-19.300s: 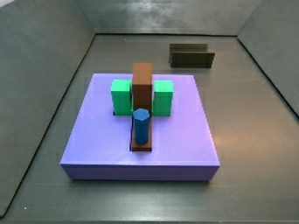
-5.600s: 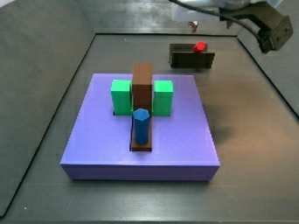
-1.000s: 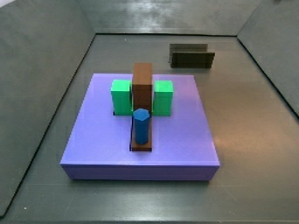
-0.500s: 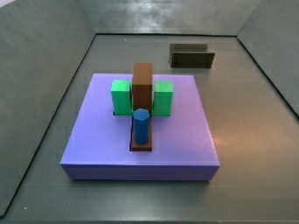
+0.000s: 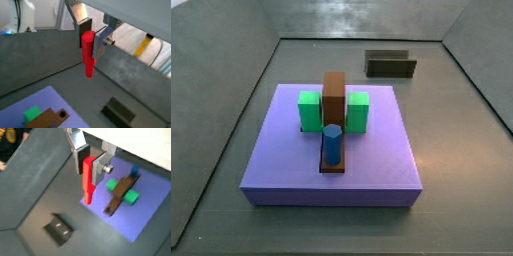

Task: Pick up the red object. Move up. Place the red object on the fixture. Regrasp the red object. Move to above the board. Insert the red object.
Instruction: Move to above the board, then insert the red object.

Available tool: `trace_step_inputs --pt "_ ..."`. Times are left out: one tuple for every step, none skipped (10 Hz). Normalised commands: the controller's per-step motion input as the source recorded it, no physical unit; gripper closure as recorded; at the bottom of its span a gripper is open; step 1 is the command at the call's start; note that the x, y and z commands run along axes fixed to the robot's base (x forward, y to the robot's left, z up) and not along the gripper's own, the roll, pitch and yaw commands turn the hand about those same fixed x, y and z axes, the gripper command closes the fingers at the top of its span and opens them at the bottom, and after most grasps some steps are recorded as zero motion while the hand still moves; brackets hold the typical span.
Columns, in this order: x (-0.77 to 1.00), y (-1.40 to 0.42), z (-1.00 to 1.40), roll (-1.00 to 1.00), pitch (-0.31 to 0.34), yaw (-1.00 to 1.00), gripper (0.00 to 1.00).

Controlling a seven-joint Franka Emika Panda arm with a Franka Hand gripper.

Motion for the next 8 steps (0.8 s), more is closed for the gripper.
trace_step_inputs --pt "-0.09 -0.05 0.03 -1.0 0.195 0.01 1.0" --pt "-0.08 -0.01 0.02 -1.0 0.171 0.02 1.0" --pt "-0.07 0.03 -0.01 -1.0 0.134 0.03 1.0" --pt "-0.06 0.03 0.01 -0.84 0.092 0.03 1.0" --pt "-0.06 0.03 -0.01 -0.55 0.033 0.02 1.0" --pt "-0.04 0.02 0.0 -0.37 0.004 0.01 1.0" --pt "-0.04 0.01 0.0 -0.21 -0.009 0.0 1.0" --pt "0.0 0.0 -0.03 -0.03 -0.021 0.0 1.0"
